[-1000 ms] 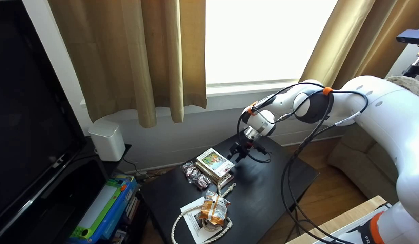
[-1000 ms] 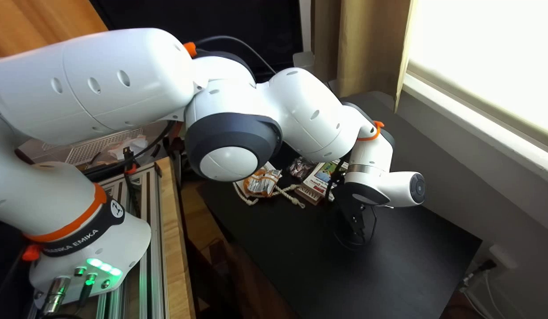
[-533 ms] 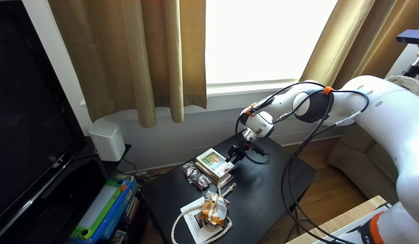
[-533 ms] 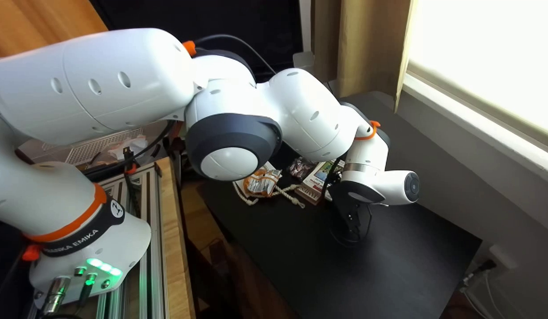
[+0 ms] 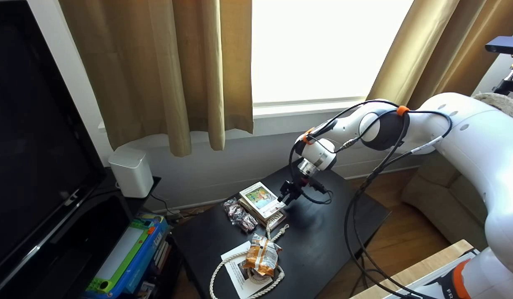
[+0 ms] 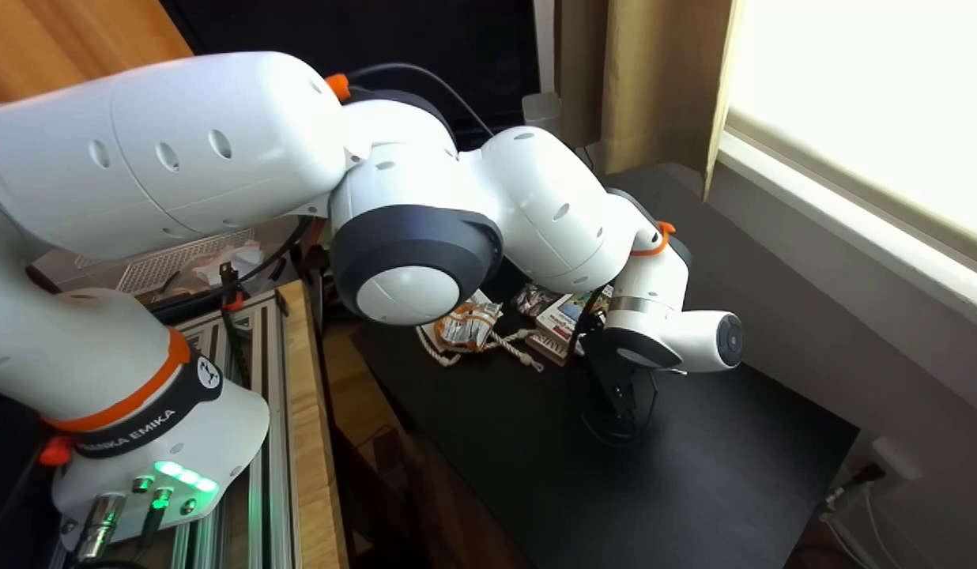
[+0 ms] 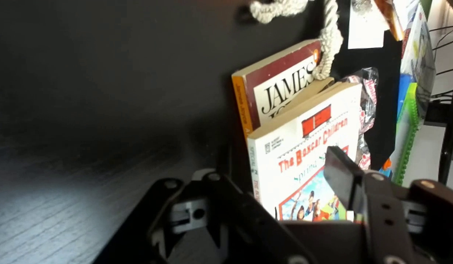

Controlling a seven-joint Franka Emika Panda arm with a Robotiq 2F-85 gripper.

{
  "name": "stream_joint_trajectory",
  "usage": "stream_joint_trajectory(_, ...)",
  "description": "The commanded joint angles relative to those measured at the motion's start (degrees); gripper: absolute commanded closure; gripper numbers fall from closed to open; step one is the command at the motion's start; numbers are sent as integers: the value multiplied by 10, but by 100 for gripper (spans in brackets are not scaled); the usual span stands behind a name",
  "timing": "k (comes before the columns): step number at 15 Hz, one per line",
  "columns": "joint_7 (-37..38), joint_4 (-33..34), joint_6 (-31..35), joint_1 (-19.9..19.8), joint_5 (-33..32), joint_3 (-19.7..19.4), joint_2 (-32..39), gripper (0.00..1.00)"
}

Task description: Put one book on the table

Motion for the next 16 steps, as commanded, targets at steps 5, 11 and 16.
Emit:
stream_joint_trajectory(5,2,-10,-20,11,32,-14,0,0)
stream_joint_trajectory(11,23,-21,-15,-5,16,13,0,25)
stream_joint_trajectory(16,37,-23,-19,-9,16,6,0,58)
